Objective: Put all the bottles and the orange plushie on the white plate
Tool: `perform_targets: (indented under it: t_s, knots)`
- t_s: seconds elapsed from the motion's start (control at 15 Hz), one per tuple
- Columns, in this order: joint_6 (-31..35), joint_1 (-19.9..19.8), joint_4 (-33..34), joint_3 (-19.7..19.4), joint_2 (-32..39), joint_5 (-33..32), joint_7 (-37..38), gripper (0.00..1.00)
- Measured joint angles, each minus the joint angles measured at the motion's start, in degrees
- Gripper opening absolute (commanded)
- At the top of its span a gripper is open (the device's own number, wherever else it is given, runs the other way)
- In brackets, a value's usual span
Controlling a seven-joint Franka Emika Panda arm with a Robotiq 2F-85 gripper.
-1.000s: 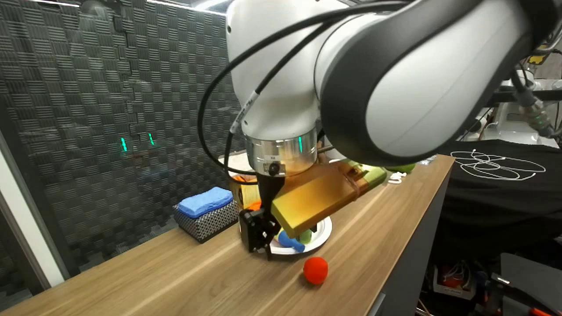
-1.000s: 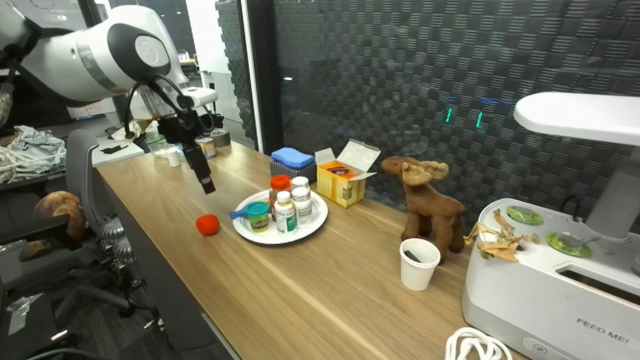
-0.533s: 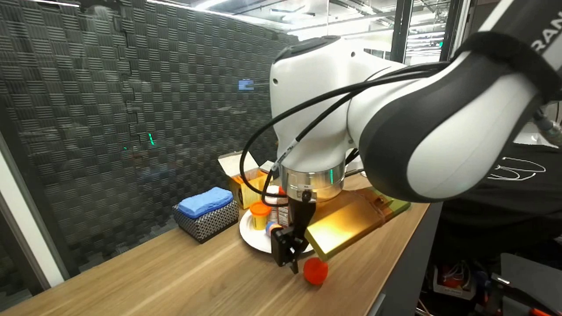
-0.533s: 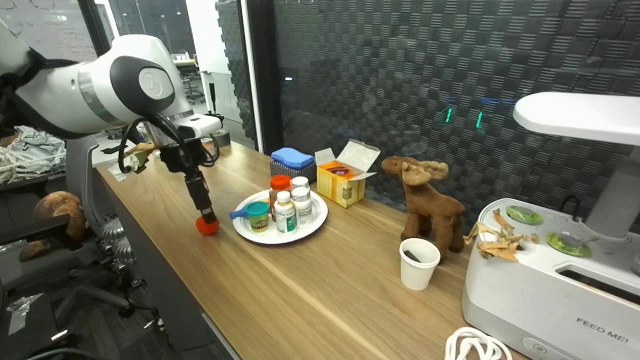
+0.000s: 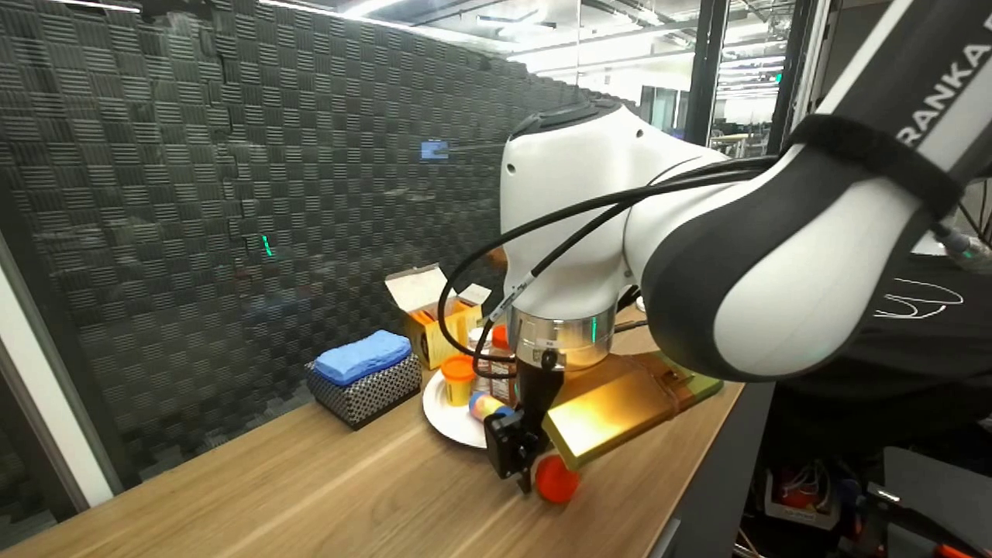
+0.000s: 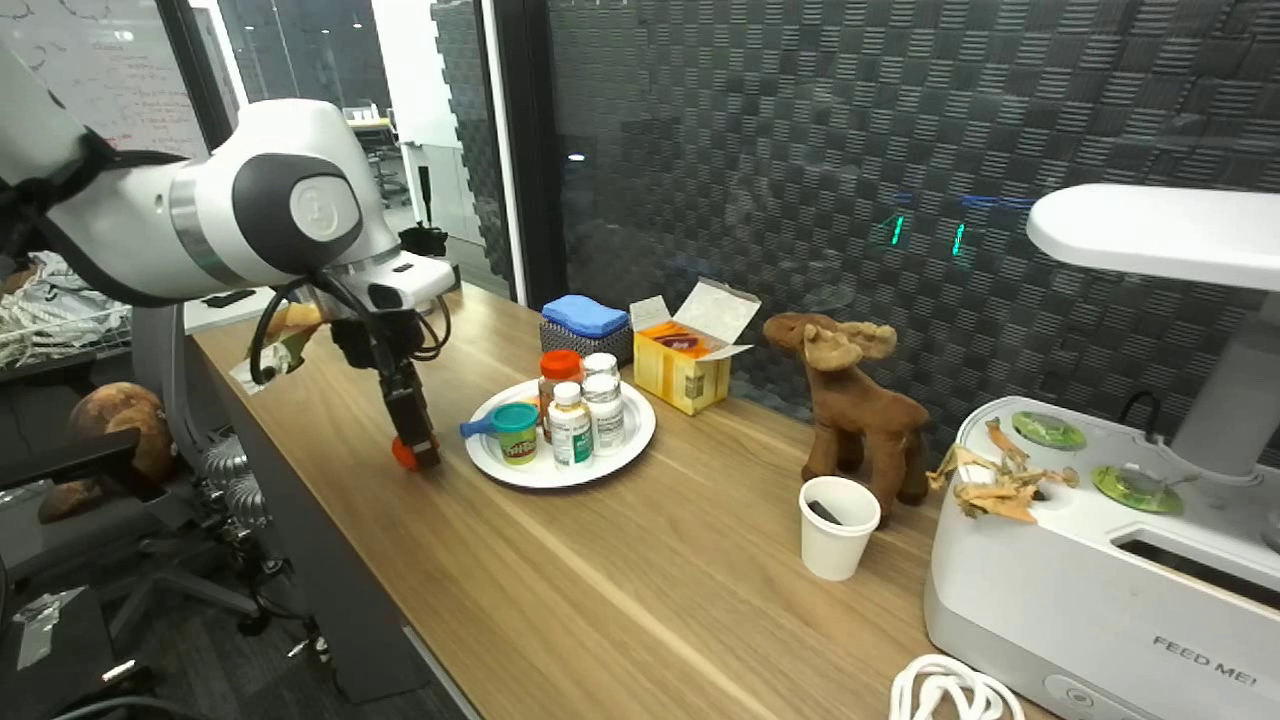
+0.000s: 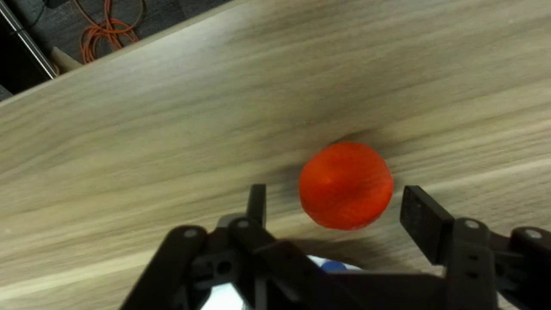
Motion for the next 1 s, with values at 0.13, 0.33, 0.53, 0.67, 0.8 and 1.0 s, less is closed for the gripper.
perform_targets:
  t_s: [0.13,0.33,0.53,0.67,0.8,1.0]
  knots:
    - [0.9,-0.2,-0.1,0.0,0.1,1.9,-1.3,0.35]
    - [1.0,-0.2,-0.1,0.4,-0.1,5.5,-3.7,0.25]
    - [0.1,-0.1,-0.3,1.2,-0.8,8.7,-4.8,0.25]
    - [-1.4,0.2,-0.3,1.5,-1.8,9.1,-4.9,0.25]
    - [-2.4,0.4,0.0,1.6,-3.0,9.1,-5.7,0.25]
    - [-3.8,0.5,1.8,1.4,-4.5,6.7,-6.4,0.25]
